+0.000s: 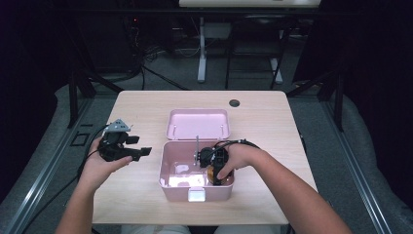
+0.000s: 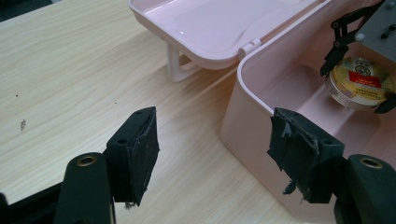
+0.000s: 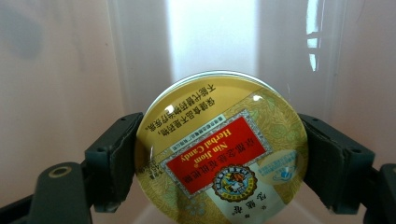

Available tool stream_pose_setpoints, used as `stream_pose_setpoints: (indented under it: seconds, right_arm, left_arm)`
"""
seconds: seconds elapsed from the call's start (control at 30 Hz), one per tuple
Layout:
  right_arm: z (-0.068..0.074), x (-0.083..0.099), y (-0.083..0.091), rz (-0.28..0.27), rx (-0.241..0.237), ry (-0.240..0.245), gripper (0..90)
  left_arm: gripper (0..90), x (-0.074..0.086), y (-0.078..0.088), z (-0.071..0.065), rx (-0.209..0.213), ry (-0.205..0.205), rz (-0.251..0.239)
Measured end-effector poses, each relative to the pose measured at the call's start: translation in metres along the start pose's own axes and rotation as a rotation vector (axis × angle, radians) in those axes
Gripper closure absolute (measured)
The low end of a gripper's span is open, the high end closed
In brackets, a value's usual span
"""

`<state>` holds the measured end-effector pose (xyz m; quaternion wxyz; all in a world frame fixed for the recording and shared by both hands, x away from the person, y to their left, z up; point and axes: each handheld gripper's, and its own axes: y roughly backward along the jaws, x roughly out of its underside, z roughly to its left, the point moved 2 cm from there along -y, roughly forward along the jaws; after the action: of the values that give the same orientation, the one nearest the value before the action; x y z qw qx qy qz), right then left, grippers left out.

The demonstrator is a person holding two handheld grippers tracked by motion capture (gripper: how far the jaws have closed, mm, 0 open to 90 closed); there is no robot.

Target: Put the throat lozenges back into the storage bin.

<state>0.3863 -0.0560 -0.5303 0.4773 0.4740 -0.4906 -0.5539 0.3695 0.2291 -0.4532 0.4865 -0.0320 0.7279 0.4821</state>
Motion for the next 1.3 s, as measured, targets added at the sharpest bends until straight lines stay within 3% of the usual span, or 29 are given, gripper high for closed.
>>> stream_pose_setpoints:
  seconds: [0.43, 0.8, 1.17, 1.3]
  right_arm:
    - [-0.0004, 0.0016, -0.0057, -0.022, -0.006, 0.023, 19.8]
    - [0.0001, 0.0033, -0.0056, -0.016, -0.008, 0.069, 19.8]
    - [-0.0015, 0.0018, -0.0059, -0.013, -0.004, 0.032, 17.2]
    - [-0.0028, 0.0021, -0.0034, -0.022, 0.018, 0.024, 15.6]
  left_arm:
    - [32.3, 0.0002, -0.0009, -0.0001, 0.000, 0.002, 0.005]
    - [32.3, 0.0003, -0.0009, 0.0004, 0.000, -0.001, 0.007]
    - [32.3, 0.0003, -0.0002, 0.0008, 0.002, 0.002, 0.007]
    - [32.3, 0.0002, 0.0000, 0.0008, 0.002, 0.000, 0.007]
